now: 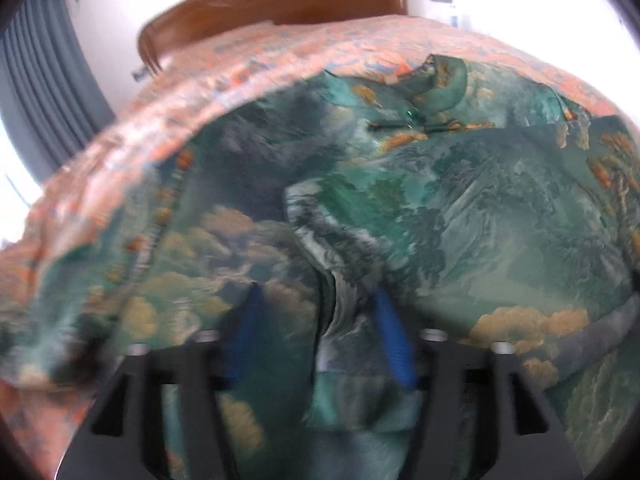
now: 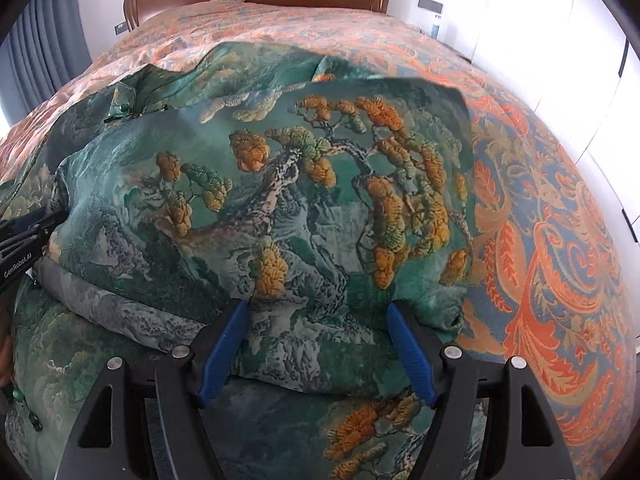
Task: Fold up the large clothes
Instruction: 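Open the left tool and withdraw it from the jacket, then grasp the other sleeve cuff with the left tool and lift it across the body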
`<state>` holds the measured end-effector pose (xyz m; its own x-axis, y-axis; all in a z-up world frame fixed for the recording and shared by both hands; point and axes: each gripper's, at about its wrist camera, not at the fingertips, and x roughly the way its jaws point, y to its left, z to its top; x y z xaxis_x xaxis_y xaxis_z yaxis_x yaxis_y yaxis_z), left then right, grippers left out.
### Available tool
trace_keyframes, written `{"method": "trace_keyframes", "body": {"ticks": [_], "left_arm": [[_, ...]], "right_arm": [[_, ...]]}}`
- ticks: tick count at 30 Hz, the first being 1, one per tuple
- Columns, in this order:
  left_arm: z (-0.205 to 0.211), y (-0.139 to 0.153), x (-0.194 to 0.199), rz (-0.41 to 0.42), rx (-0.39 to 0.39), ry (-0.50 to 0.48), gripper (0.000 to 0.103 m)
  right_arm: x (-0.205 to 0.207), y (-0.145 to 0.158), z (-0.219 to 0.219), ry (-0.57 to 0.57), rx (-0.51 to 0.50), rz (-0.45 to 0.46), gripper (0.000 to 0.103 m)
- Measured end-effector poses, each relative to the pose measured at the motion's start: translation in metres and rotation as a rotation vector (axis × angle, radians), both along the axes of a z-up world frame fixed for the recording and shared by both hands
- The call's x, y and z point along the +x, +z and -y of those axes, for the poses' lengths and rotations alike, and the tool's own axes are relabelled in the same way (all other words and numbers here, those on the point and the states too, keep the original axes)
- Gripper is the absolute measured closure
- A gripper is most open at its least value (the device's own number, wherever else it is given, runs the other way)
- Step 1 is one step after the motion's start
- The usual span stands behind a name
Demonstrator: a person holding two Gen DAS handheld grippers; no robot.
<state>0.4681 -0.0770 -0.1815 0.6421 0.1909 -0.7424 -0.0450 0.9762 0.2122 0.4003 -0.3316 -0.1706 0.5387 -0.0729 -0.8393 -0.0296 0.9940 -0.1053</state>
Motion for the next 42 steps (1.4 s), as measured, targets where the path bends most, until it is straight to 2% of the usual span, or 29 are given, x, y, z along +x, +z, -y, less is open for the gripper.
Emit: {"method": "trace_keyframes", "body": {"ticks": [2, 5, 7, 11, 14, 19, 26, 30, 34, 38, 42], "left_arm": [[-0.003, 0.012, -0.012, 0.012, -0.027, -0.017, 0.017], [-0.006, 0.028, -0.034, 0.026, -0.039, -0.033, 0.009], [-0.006, 0.037, -0.053, 0.025, -0.042, -0.054, 0.009], [-0.006, 0.05, -0.089, 0.026, -0.074, -0.087, 0.008], [-0.015, 0.058, -0.121, 0.021, -0.135, -0.09, 0.008], [-0.043, 0.065, -0.171, 0.008, -0.24, -0.036, 0.006], [-0.072, 0.073, -0.228, 0.046, -0.183, -0.017, 0.006], [-0.091, 0.073, -0.249, 0.034, -0.188, 0.008, 0.006], [-0.107, 0.069, -0.269, 0.041, -0.185, 0.036, 0.006], [-0.119, 0.062, -0.284, 0.032, -0.193, 0.055, 0.006], [-0.134, 0.056, -0.29, 0.012, -0.233, 0.092, 0.006]], "right_arm": [[-0.008, 0.009, -0.001, -0.009, -0.005, 0.034, 0.029], [-0.026, 0.028, 0.003, -0.04, 0.0, 0.091, 0.029], [-0.044, 0.043, 0.004, -0.068, 0.007, 0.115, 0.029], [-0.083, 0.063, 0.002, -0.053, 0.0, 0.147, 0.029], [-0.114, 0.077, -0.002, -0.016, -0.012, 0.153, 0.029], [-0.178, 0.092, -0.019, 0.014, -0.053, 0.174, 0.029], [-0.264, 0.098, -0.058, 0.017, -0.024, 0.222, 0.028], [-0.302, 0.097, -0.08, -0.018, 0.056, 0.238, 0.028], [-0.322, 0.095, -0.1, -0.014, 0.103, 0.248, 0.028], [-0.331, 0.09, -0.122, 0.042, 0.072, 0.225, 0.028], [-0.338, 0.087, -0.138, 0.088, 0.088, 0.209, 0.028]]}}
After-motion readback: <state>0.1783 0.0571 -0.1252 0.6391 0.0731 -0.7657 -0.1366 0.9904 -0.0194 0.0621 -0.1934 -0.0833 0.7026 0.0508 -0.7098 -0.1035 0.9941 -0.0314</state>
